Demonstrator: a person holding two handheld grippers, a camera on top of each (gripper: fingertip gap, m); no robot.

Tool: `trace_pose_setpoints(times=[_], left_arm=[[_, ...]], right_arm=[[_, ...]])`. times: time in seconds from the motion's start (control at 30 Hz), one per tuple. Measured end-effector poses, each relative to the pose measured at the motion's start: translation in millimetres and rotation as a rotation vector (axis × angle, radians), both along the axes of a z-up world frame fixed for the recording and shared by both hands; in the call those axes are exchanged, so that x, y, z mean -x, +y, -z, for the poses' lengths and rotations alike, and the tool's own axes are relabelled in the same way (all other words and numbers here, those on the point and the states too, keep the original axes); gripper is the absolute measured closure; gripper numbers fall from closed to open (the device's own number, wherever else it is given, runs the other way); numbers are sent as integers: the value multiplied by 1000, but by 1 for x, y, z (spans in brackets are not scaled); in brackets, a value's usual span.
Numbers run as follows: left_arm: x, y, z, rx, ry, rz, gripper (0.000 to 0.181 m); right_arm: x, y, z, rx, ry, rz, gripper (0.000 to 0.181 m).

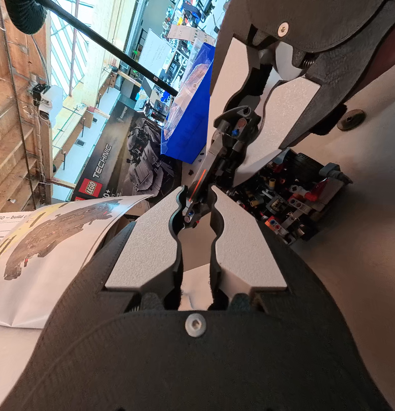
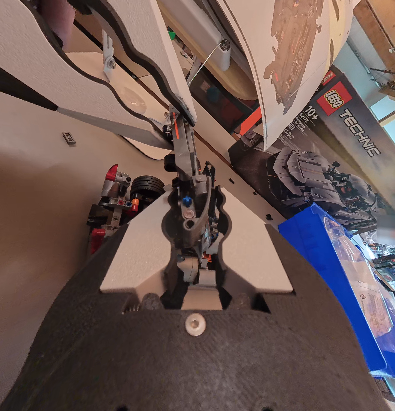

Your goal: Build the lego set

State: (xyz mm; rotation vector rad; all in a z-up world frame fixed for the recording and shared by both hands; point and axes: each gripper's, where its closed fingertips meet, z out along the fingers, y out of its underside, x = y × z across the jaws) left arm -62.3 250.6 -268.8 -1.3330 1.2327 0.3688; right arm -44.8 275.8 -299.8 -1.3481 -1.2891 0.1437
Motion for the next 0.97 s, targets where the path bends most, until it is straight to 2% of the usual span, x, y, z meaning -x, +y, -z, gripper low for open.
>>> trace_pose_setpoints(times=[0.67, 0.73, 0.97], left_arm=[[-2, 1, 3, 16, -15, -8, 165], [-4, 0, 3, 16, -19, -2, 166], [-4, 1, 1, 5, -25, -5, 165]], right_arm=[[2, -7, -2, -6, 2, -27, 142], [4, -9, -2, 8, 14, -45, 137], [2, -3, -2, -20, -6, -4, 145]])
